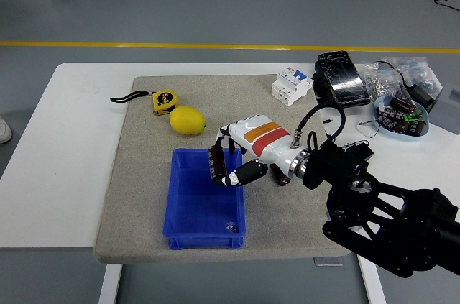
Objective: Pick up the battery,place it into the box
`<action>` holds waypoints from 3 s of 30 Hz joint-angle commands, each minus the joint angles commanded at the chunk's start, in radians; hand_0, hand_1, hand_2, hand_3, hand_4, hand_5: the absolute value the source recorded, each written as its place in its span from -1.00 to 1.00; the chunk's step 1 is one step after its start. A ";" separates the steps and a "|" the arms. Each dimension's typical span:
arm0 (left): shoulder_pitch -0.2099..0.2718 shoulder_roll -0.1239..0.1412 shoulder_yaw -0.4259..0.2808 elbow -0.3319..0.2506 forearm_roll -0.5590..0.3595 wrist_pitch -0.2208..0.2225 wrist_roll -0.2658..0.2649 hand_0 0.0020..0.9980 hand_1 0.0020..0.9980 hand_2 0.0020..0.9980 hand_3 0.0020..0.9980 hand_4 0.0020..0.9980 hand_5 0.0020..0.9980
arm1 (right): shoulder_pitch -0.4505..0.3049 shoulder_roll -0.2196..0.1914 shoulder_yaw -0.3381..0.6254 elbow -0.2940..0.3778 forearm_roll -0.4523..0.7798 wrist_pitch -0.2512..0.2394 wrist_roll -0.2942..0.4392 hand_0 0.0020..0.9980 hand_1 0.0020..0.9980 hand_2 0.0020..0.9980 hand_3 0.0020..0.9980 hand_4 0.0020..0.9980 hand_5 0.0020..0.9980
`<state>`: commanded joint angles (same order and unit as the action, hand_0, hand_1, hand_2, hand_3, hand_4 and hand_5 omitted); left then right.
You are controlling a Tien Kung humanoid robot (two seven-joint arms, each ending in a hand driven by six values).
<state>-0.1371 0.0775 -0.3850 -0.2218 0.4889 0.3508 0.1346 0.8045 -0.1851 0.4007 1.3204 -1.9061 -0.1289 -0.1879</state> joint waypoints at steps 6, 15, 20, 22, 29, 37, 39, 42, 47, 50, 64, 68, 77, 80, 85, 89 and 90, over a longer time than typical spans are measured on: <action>-0.004 0.003 -0.001 -0.004 0.005 0.002 0.000 0.10 0.16 0.27 0.17 0.26 0.20 | 0.016 0.015 -0.014 -0.008 -0.018 0.090 0.001 -0.33 -0.14 0.09 0.31 0.83 -0.27; -0.006 0.006 -0.013 -0.004 0.030 -0.001 0.007 0.10 0.15 0.26 0.17 0.26 0.21 | 0.037 0.022 -0.024 -0.006 -0.033 0.121 0.015 -0.23 0.09 0.79 0.88 1.00 -0.11; -0.004 0.007 -0.018 -0.003 0.036 -0.002 0.009 0.10 0.15 0.26 0.17 0.26 0.21 | 0.042 0.011 -0.004 0.010 -0.040 0.129 0.016 -0.23 0.09 0.78 0.88 1.00 -0.10; -0.003 0.008 -0.016 -0.002 0.032 -0.002 0.008 0.10 0.15 0.26 0.17 0.26 0.21 | 0.043 -0.003 0.008 0.021 -0.041 0.133 0.019 -0.23 0.09 0.78 0.88 1.00 -0.10; 0.000 0.011 -0.015 0.000 0.023 -0.002 0.003 0.10 0.15 0.26 0.17 0.26 0.21 | 0.066 -0.117 0.007 0.078 -0.074 0.130 0.024 -0.24 0.07 0.73 0.85 1.00 -0.11; 0.002 0.010 -0.019 0.001 0.028 -0.003 0.006 0.10 0.15 0.26 0.17 0.26 0.21 | 0.073 -0.210 -0.069 -0.024 -0.029 0.105 0.091 -0.25 0.05 0.68 0.74 1.00 -0.12; 0.005 0.009 -0.021 0.001 0.027 -0.002 0.006 0.10 0.15 0.26 0.17 0.26 0.21 | 0.073 -0.217 -0.089 -0.062 -0.019 0.099 0.105 -0.25 0.06 0.64 0.75 1.00 -0.14; 0.004 0.008 -0.028 0.001 0.040 -0.004 0.011 0.10 0.15 0.26 0.17 0.26 0.21 | 0.075 -0.211 -0.119 -0.123 -0.002 0.086 0.127 -0.25 0.06 0.64 0.75 1.00 -0.14; 0.001 0.006 -0.031 -0.001 0.048 -0.005 0.014 0.10 0.15 0.27 0.17 0.26 0.21 | 0.081 -0.193 -0.151 -0.207 0.042 0.079 0.156 -0.25 0.05 0.62 0.70 1.00 -0.14; -0.003 0.006 -0.034 -0.003 0.057 -0.007 0.017 0.10 0.15 0.27 0.17 0.26 0.21 | 0.087 -0.183 -0.164 -0.248 0.050 0.075 0.163 -0.25 0.04 0.60 0.69 1.00 -0.16; -0.005 0.001 -0.038 -0.007 0.068 -0.009 0.022 0.10 0.16 0.27 0.17 0.26 0.21 | 0.110 -0.116 -0.208 -0.356 0.108 0.038 0.174 -0.28 0.01 0.55 0.62 1.00 -0.16; -0.004 0.000 -0.042 -0.007 0.072 -0.009 0.024 0.10 0.16 0.27 0.17 0.26 0.21 | 0.112 -0.108 -0.216 -0.371 0.119 0.028 0.176 -0.31 -0.03 0.50 0.55 1.00 -0.17; -0.005 -0.001 -0.045 -0.008 0.077 -0.011 0.026 0.10 0.16 0.28 0.17 0.26 0.21 | 0.113 -0.090 -0.227 -0.406 0.137 0.011 0.177 -0.33 -0.06 0.44 0.34 1.00 -0.19; -0.005 -0.002 -0.047 -0.008 0.082 -0.011 0.028 0.10 0.16 0.28 0.17 0.26 0.21 | 0.112 -0.086 -0.228 -0.412 0.141 0.005 0.177 -0.36 -0.11 0.36 0.15 0.96 -0.23; -0.005 0.000 -0.047 -0.009 0.084 -0.013 0.028 0.10 0.16 0.28 0.17 0.26 0.21 | 0.110 -0.083 -0.229 -0.413 0.145 0.000 0.177 -0.36 -0.11 0.36 0.15 0.96 -0.23; -0.005 0.000 -0.049 -0.009 0.087 -0.014 0.029 0.10 0.16 0.28 0.17 0.26 0.21 | 0.110 -0.081 -0.230 -0.409 0.146 -0.002 0.177 -0.37 -0.14 0.30 0.02 0.92 -0.23; -0.005 0.000 -0.049 -0.009 0.089 -0.014 0.029 0.10 0.16 0.28 0.17 0.26 0.21 | 0.110 -0.080 -0.230 -0.408 0.145 -0.002 0.176 -0.37 -0.14 0.30 0.02 0.92 -0.23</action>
<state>-0.1422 0.0775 -0.4344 -0.2304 0.5775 0.3365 0.1634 0.9147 -0.2655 0.1711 0.9122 -1.7609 -0.1307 -0.0115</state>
